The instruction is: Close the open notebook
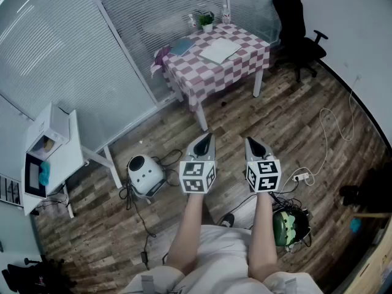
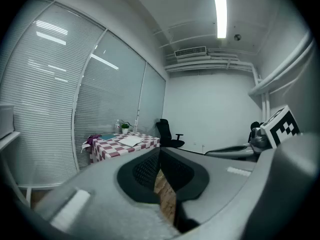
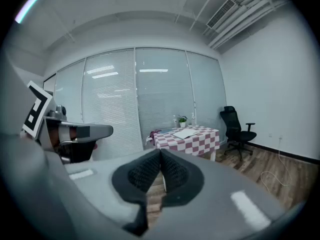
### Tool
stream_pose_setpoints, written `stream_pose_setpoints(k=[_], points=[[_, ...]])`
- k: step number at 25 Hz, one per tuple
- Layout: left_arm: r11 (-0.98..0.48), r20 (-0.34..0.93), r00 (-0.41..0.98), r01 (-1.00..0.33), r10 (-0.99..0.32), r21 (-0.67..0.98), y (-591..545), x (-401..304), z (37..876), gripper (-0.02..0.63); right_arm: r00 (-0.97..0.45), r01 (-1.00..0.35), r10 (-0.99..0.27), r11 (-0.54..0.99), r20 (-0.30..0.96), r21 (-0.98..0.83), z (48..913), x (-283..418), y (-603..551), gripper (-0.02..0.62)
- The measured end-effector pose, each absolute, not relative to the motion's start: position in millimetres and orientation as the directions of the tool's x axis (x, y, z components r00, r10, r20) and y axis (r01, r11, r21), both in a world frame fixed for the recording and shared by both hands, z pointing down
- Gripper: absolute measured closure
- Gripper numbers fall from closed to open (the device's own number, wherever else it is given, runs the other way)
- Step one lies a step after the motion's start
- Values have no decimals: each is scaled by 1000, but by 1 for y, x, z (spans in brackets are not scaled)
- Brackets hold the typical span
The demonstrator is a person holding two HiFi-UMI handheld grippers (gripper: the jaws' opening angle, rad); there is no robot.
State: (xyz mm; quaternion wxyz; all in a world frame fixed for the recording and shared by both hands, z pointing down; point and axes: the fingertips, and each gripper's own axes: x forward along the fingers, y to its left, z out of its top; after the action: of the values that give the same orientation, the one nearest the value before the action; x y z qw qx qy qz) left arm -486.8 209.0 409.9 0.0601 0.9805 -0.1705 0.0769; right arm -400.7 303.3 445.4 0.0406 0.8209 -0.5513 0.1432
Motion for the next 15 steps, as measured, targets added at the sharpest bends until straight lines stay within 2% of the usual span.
stream_pose_setpoints(k=[10,15], points=[[-949,155,942,-311,-299,60,213,-489,398,598,356,-916,-900,-389,253,-95,434,-405,301,594],[-953,165,943,-300,-289,48,206,-486,401,598,359,-906,-909,-394,211,-157,428,-398,297,594]])
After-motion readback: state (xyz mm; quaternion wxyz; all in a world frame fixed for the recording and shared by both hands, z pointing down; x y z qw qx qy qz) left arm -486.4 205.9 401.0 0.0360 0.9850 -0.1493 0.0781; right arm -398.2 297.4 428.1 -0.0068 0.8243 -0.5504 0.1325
